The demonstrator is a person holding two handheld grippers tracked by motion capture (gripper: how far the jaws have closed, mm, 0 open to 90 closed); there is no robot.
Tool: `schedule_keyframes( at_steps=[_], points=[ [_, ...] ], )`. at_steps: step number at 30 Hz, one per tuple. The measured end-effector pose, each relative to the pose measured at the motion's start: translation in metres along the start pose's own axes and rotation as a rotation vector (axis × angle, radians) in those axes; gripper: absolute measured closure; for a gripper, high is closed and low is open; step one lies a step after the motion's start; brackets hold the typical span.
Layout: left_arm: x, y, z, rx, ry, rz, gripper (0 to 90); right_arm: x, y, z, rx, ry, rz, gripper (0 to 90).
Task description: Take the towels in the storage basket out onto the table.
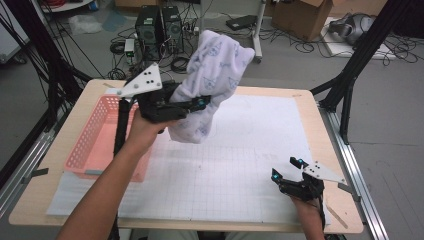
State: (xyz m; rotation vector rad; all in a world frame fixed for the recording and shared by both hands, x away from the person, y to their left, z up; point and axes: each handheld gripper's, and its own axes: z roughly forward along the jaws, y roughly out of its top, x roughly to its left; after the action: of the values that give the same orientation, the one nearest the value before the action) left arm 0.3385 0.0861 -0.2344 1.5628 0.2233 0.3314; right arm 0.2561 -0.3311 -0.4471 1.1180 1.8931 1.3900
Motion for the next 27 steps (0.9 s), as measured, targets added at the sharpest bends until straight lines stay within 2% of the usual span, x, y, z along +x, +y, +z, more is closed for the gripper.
schedule_keyframes(
  at_steps=[2, 7, 8, 11, 17, 21, 27],
  points=[
    [-0.001, -0.007, 0.009, 0.001, -0.022, -0.016, 60.3, 0.0, 0.0, 0.0, -0.003, 0.001, -0.001, 15.2],
    [-0.002, -0.029, 0.034, 0.043, -0.036, -0.047, 60.2, 0.0, 0.0, -0.001, -0.001, 0.007, 0.003, 15.2],
    [-0.003, -0.033, 0.04, 0.043, -0.041, -0.06, 60.2, 0.0, 0.0, -0.001, -0.004, 0.006, 0.001, 15.1],
    [-0.008, -0.047, 0.055, 0.081, -0.055, -0.064, 59.9, 0.0, 0.0, -0.001, -0.007, 0.01, 0.003, 15.1],
    [-0.021, -0.083, 0.079, 0.14, -0.086, -0.111, 59.6, -0.001, -0.001, -0.001, -0.01, 0.023, 0.015, 15.1],
    [-0.021, -0.105, 0.091, 0.185, -0.081, -0.139, 59.3, -0.004, -0.001, -0.002, -0.029, 0.025, 0.042, 15.1],
    [-0.017, -0.134, 0.102, 0.246, -0.054, -0.192, 58.8, -0.003, -0.001, -0.001, -0.014, 0.03, 0.022, 15.1]
  ],
)
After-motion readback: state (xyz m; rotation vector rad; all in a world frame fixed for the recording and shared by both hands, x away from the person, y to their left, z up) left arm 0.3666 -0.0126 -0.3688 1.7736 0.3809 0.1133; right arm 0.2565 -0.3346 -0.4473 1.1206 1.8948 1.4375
